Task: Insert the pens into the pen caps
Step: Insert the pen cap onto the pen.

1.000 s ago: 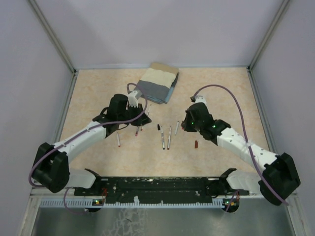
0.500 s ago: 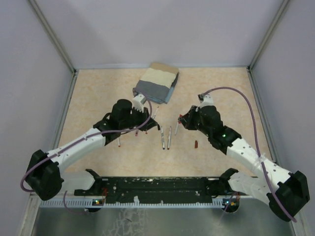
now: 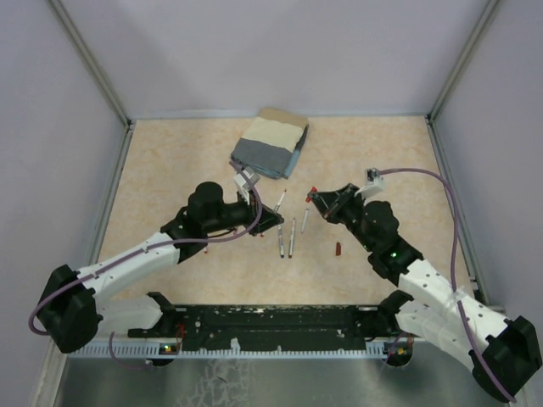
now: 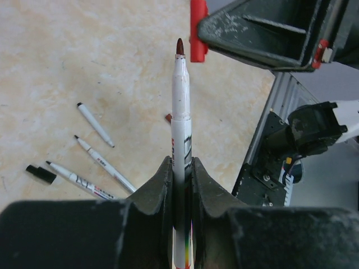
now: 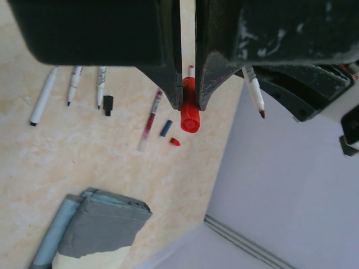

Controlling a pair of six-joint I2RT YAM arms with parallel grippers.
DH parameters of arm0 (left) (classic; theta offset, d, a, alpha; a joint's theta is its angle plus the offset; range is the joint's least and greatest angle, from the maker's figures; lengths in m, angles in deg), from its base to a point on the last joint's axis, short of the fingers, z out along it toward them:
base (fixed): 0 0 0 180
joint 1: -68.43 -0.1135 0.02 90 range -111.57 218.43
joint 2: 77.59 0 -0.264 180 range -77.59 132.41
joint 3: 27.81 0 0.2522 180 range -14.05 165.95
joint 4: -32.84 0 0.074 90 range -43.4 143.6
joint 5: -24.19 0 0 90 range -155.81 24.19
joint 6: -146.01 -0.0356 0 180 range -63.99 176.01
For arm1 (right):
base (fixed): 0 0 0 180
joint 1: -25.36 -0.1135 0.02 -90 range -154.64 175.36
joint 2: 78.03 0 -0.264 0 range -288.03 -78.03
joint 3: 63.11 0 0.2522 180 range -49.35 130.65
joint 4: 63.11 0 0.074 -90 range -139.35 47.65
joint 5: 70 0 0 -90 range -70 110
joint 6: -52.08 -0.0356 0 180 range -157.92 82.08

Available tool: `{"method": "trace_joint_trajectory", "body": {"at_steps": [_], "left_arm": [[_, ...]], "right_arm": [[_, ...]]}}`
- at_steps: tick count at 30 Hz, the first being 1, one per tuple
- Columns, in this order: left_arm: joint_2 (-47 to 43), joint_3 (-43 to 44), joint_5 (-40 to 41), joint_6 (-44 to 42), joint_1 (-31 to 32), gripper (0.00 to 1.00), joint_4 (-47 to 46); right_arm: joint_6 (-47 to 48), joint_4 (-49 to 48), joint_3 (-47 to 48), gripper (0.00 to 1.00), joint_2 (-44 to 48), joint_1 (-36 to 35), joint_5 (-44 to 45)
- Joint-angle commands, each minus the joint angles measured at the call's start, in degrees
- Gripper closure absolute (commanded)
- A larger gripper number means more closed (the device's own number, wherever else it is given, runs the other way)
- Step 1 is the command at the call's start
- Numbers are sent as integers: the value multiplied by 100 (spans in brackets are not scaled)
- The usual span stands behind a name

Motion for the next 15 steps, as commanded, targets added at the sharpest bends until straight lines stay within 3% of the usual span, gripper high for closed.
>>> {"method": "trace_joint_trajectory", "body": {"at_steps": [1,15], "left_arm": [[-113,-148,-816,-88,79,100,-865],[264,-9,-1621,-121,192,100,-1133]], "right_arm": [[-550,-1438,-218,100,283,37,240],[-773,-2360,-494,100,366,37,339]]}}
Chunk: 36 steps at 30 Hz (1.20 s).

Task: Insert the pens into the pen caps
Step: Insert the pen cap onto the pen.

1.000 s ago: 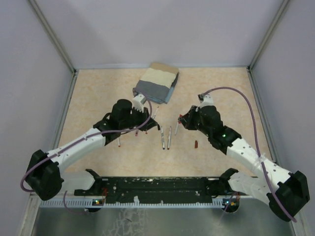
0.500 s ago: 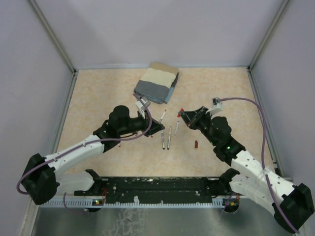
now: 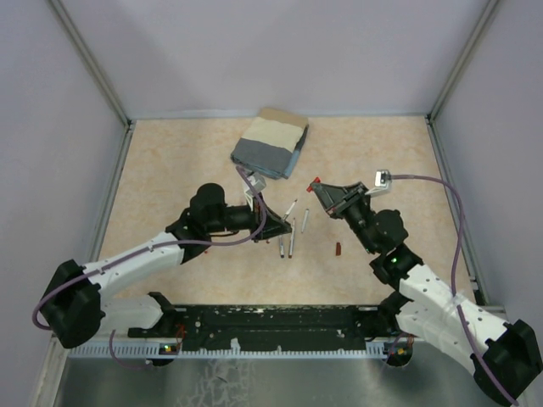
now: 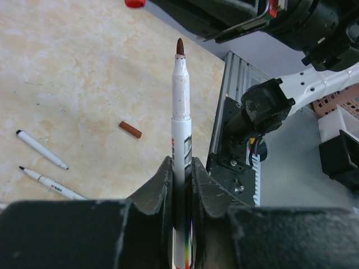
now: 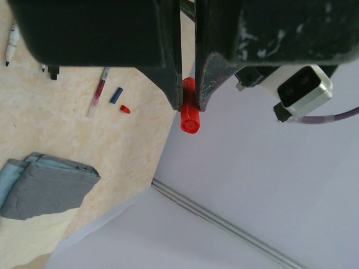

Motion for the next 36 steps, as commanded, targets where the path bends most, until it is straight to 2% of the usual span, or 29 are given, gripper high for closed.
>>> {"method": "trace_joint_trajectory", "body": {"at_steps": [1,36], "left_arm": [[174,146,-395,-128,62,100,-204],[307,240,126,-81,128,100,-61]], "right_arm": [[-32,-704,2,100,86,37,219],[451,-609,-31,100,80,37,-767]]}}
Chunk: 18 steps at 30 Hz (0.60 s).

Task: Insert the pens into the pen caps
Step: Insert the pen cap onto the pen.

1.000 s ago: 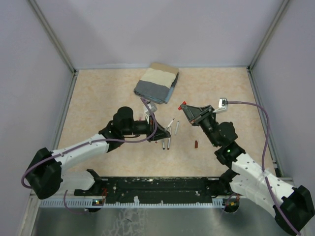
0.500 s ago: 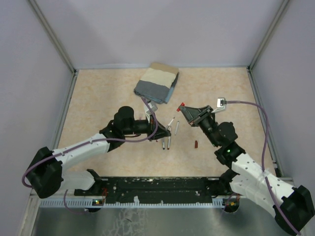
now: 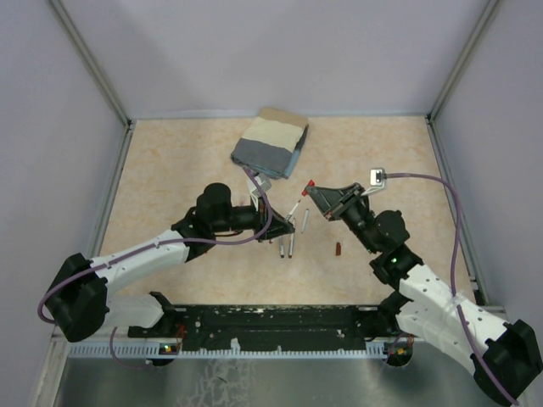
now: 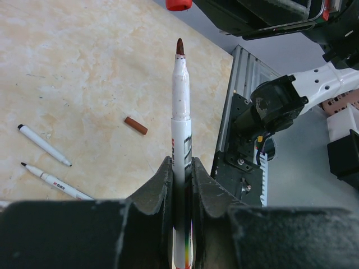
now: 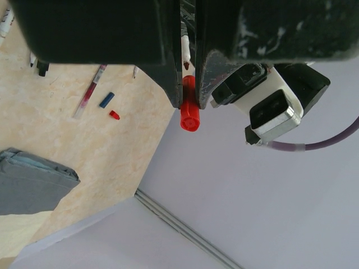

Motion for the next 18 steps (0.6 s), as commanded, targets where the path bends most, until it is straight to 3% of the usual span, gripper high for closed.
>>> {"method": "trace_joint_trajectory", "body": {"at_steps": [1,18], "left_arm": [[-42,155,45,6,27,100,-54],[-46,139,99,67,28,100,-116]], "right_arm": [[126,-287,-20,100,65,37,-163],[45,-507,-98,100,-139,37,-482]]}}
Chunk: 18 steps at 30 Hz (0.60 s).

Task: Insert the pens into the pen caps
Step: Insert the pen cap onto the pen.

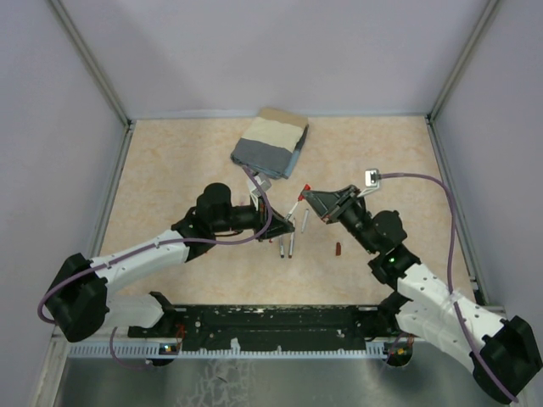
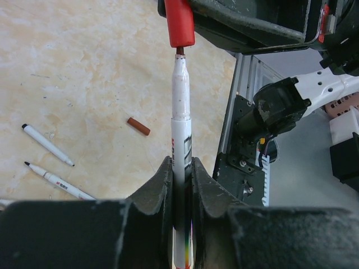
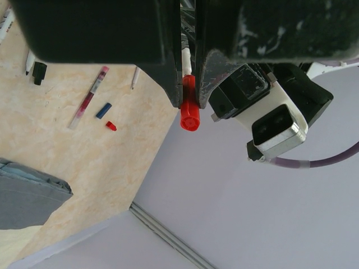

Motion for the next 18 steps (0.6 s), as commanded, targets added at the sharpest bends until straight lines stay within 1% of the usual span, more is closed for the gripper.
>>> {"method": "trace_joint_trajectory", "body": {"at_steps": [1,7,13,18], "left_arm": [[-45,137,19,67,30,100,-120],[-34,143,136,199,30,100,-206],[-10,78,284,578,30,100,-651],[73,94,385,755,28,100,-896]], "right_arm": [[54,-420,7,100,-60,37,-166],[167,-542,-30,100,-222,37,-360],[378,-667,-133,100,-367,37,-521],[468,-812,-130,100,-515,37,-908]]}}
